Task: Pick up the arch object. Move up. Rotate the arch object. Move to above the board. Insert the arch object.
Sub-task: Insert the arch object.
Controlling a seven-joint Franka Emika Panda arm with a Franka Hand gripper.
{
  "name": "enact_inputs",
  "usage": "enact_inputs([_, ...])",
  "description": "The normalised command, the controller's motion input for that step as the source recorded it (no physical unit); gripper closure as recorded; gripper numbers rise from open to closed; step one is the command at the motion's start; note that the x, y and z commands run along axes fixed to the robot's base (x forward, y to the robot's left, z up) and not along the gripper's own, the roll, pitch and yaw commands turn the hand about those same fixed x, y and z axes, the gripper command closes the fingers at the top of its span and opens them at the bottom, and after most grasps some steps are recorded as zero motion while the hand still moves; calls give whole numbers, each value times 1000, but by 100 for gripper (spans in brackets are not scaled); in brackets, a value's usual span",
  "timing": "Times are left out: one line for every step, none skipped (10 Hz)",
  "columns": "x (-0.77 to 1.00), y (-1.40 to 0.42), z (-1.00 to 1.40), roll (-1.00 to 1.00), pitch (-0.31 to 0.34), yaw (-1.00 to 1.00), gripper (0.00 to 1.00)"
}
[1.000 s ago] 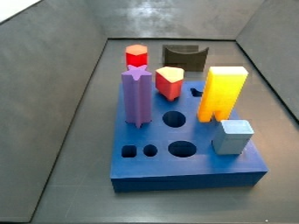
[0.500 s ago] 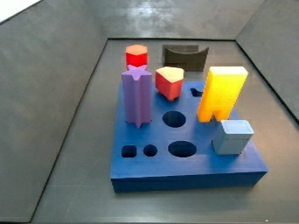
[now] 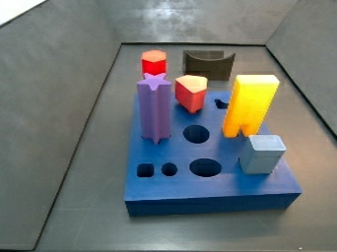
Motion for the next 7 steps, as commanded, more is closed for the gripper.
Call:
enact_inputs([1000,-63,-283,0,0,0,100])
enact_inputs([1000,-63,-280,0,0,0,100])
enact_inputs([1000,0,-294,43,30,0,100])
enact_inputs([1000,0,-217,109,53,0,100])
enact_inputs([1000,69,-177,200,83,0,100])
enact_inputs([1000,191,-197,363,140,6,100])
enact_inputs([1000,194,-94,433,130,23,100])
